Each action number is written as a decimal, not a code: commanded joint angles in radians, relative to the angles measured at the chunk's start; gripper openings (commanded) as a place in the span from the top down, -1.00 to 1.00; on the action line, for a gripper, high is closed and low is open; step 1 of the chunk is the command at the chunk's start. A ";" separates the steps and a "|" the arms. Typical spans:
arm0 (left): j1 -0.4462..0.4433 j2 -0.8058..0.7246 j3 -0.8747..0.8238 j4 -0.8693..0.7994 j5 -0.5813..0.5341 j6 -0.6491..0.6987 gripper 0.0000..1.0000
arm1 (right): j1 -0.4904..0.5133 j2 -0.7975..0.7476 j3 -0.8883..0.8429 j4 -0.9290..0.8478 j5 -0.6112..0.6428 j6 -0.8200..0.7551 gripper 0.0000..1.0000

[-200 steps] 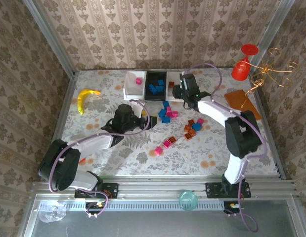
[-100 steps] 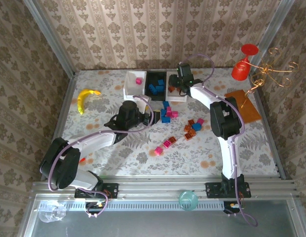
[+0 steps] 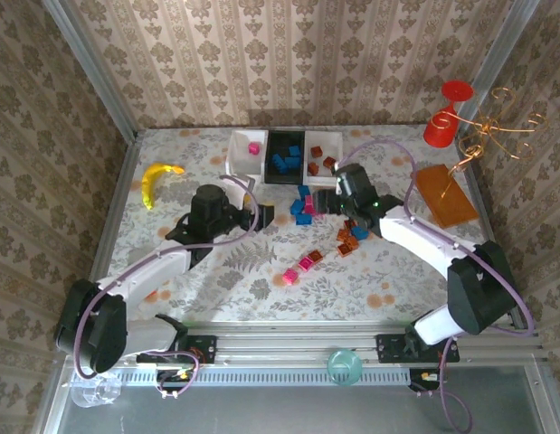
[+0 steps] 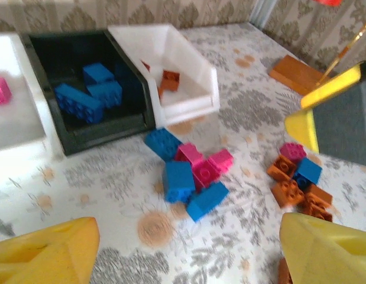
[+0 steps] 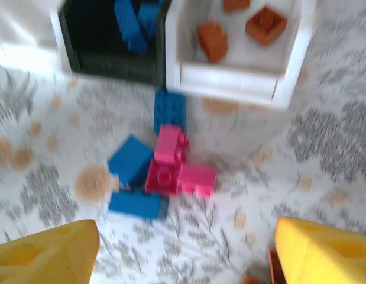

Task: Sort the legos into containers by color
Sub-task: Pick up the lego from the middle-left of the table.

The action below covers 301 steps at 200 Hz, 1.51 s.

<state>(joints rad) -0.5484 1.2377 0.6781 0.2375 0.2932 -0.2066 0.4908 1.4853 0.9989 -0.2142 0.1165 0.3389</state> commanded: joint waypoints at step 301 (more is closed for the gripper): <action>-0.435 0.186 -0.084 -0.115 -0.355 -0.086 0.48 | -0.092 -0.438 -0.300 -0.197 -0.433 0.066 -1.00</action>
<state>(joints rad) -1.0439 1.5375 0.6323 0.1055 -0.0242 -0.2607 0.4030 1.0592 0.6804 -0.4549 -0.3000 0.3756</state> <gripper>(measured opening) 0.336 0.999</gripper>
